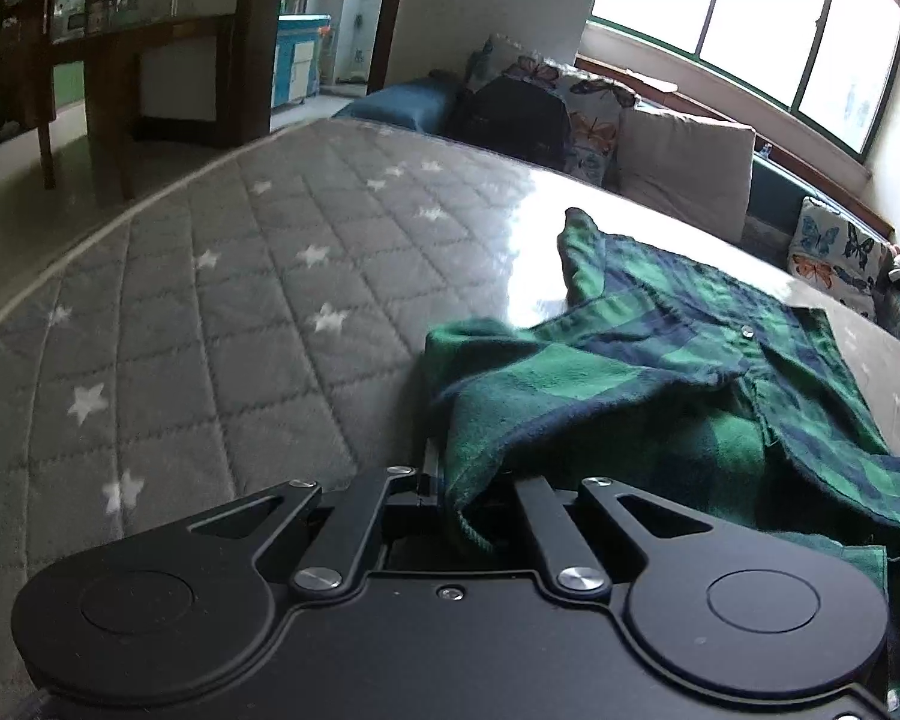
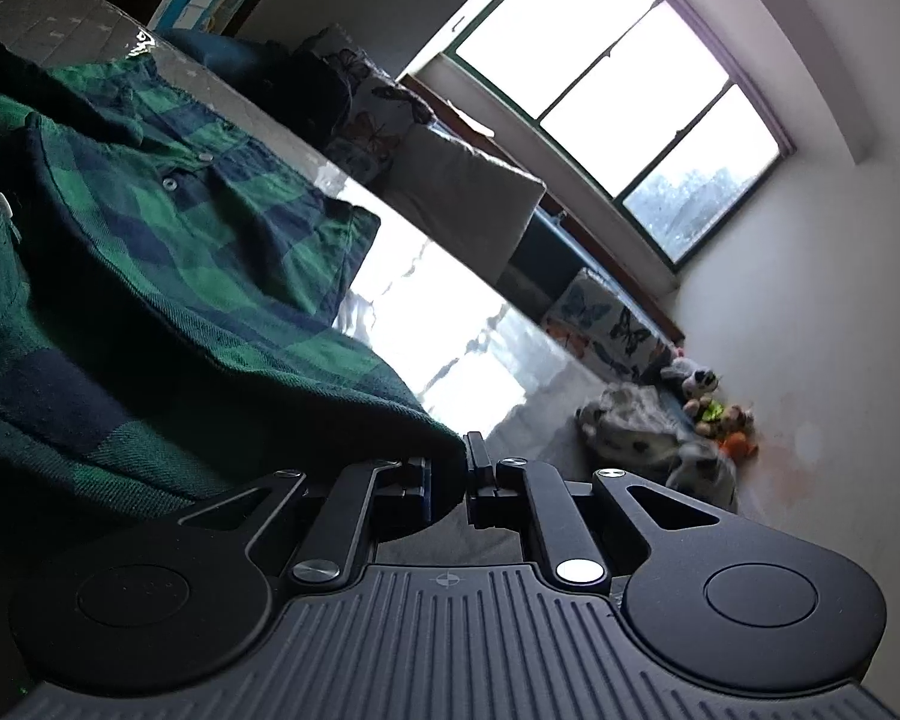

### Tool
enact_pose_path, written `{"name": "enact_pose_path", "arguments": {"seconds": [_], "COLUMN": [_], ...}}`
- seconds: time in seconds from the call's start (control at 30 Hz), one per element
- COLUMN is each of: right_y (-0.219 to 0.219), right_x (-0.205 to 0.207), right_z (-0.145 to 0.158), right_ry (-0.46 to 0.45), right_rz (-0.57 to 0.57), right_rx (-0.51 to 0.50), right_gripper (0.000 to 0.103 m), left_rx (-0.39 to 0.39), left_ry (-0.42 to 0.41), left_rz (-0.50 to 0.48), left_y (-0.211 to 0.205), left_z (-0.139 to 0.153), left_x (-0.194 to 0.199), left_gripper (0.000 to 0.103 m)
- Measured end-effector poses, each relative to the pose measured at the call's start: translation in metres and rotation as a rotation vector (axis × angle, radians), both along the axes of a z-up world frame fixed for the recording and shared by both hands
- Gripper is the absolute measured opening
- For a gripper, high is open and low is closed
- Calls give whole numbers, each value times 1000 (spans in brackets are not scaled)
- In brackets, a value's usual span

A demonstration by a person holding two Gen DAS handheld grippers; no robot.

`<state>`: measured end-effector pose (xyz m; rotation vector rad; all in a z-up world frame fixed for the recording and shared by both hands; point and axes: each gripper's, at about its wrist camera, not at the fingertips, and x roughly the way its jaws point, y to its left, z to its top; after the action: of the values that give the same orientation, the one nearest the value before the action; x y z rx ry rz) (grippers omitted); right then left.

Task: Fold clothes
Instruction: 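Lower the shirt flat onto the mattress with both tools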

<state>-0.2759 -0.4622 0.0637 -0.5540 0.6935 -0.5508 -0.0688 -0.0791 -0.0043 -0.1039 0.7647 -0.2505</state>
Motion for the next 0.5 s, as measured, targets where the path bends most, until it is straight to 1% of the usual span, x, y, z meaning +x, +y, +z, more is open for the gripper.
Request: {"name": "enact_pose_path", "arguments": {"seconds": [0.1, 0.2, 0.23, 0.3, 0.4, 0.43, 0.47, 0.5], "right_y": [1, -4, -4, -3, -1, 1, 4, 7], "right_x": [-6, 0, 0, -3, -10, -12, -13, -13], "right_z": [-6, -8, -7, -3, 13, 18, 21, 25], "right_ry": [32, 63, 76, 90, 103, 111, 116, 126], "right_rz": [-3, 6, 20, 45, 92, 114, 129, 150], "right_rx": [-2, 4, 8, 15, 84, 108, 121, 130], "right_gripper": [12, 21, 21, 21, 21, 21, 21, 21], "left_rx": [4, 28, 38, 56, 74, 82, 89, 93], "left_ry": [15, 24, 19, 9, 3, 2, 1, 0], "left_rz": [-8, -27, -29, -33, -45, -51, -54, -53], "left_y": [3, 2, 0, -3, -6, -7, -8, -8], "left_z": [-3, -2, -1, 2, 3, 4, 4, 3], "left_x": [-2, 3, 5, 8, 12, 13, 14, 13], "left_gripper": [3, 3, 3, 3, 4, 10, 21, 25]}}
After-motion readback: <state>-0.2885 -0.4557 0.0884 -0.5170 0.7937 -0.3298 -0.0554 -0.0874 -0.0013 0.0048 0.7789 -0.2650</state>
